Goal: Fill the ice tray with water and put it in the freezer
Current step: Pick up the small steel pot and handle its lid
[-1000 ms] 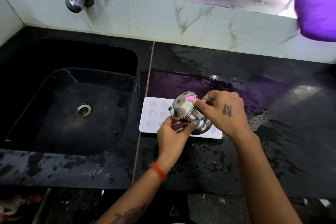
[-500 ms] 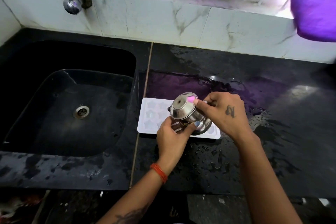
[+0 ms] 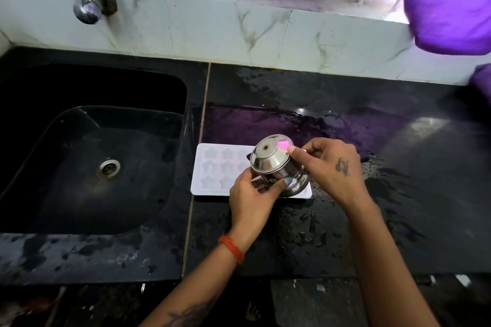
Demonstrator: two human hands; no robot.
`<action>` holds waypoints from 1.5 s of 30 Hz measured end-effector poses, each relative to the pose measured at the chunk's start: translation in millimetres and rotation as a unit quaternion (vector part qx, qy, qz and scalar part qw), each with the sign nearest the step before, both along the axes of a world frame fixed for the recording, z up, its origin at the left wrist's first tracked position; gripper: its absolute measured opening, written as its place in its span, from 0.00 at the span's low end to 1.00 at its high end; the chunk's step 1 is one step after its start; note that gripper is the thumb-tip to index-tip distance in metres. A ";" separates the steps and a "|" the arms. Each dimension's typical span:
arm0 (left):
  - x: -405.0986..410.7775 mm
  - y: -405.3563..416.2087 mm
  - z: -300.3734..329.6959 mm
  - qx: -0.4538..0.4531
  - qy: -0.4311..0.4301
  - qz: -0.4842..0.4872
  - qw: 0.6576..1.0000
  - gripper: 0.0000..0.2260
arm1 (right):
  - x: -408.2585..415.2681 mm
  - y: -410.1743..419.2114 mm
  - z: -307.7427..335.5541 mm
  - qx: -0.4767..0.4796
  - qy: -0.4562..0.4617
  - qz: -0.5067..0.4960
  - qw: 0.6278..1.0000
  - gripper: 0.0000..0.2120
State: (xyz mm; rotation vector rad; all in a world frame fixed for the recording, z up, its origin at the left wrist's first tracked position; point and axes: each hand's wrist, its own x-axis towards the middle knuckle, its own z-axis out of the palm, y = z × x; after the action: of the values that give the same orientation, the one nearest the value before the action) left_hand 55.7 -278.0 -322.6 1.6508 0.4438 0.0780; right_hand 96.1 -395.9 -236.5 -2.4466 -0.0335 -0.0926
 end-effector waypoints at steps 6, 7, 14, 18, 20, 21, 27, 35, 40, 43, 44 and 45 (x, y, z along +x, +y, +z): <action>-3.2 -8.3 -0.6 -0.044 0.003 -0.020 0.999 0.18 | -1.4 -2.4 3.8 -0.053 -0.007 0.006 0.999 0.17; -3.3 -9.2 -0.7 -0.047 0.004 -0.020 0.999 0.19 | -1.2 -2.5 3.9 -0.059 -0.009 0.007 0.998 0.17; -3.1 -12.6 -0.7 -0.065 0.012 -0.023 0.998 0.20 | -0.7 -2.6 6.3 -0.095 -0.021 0.015 0.995 0.17; -2.1 -13.8 0.1 -0.063 0.011 -0.023 0.998 0.18 | 0.6 -3.4 6.2 -0.099 -0.026 0.016 0.995 0.17; -1.4 -14.2 0.8 -0.058 0.010 -0.021 0.998 0.18 | 1.3 -5.1 5.1 -0.094 -0.027 0.017 0.995 0.17; -1.4 -14.4 1.7 -0.054 0.008 -0.019 0.998 0.18 | 1.4 -6.7 4.5 -0.087 -0.028 0.017 0.996 0.18; -0.2 -15.4 3.0 0.013 -0.010 -0.009 1.000 0.20 | 0.5 -20.1 -0.5 0.010 0.002 0.004 1.000 0.16; 5.6 -22.1 1.4 0.028 -0.005 -0.020 0.999 0.20 | -1.0 -30.5 -4.6 0.049 0.002 -0.019 0.999 0.16; 4.3 -29.6 2.0 -0.050 0.017 -0.039 0.998 0.20 | -3.0 -31.0 4.2 -0.019 -0.011 -0.011 1.000 0.17; 3.7 -33.9 0.0 -0.071 0.029 -0.044 0.996 0.21 | -2.9 -30.7 7.5 -0.050 -0.010 -0.007 0.999 0.17; 3.6 -35.1 -0.7 -0.081 0.032 -0.046 0.995 0.21 | -2.6 -30.7 7.8 -0.058 -0.010 -0.007 0.998 0.17; 3.3 -36.2 -1.1 -0.090 0.034 -0.048 0.994 0.21 | -2.3 -30.8 8.1 -0.067 -0.012 -0.006 0.998 0.17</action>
State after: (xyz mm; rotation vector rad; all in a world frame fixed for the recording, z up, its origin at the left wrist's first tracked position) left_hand 59.0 -314.3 -323.7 1.4973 0.4101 -0.0867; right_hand 93.8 -426.7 -228.5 -2.5804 -0.0357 -0.1292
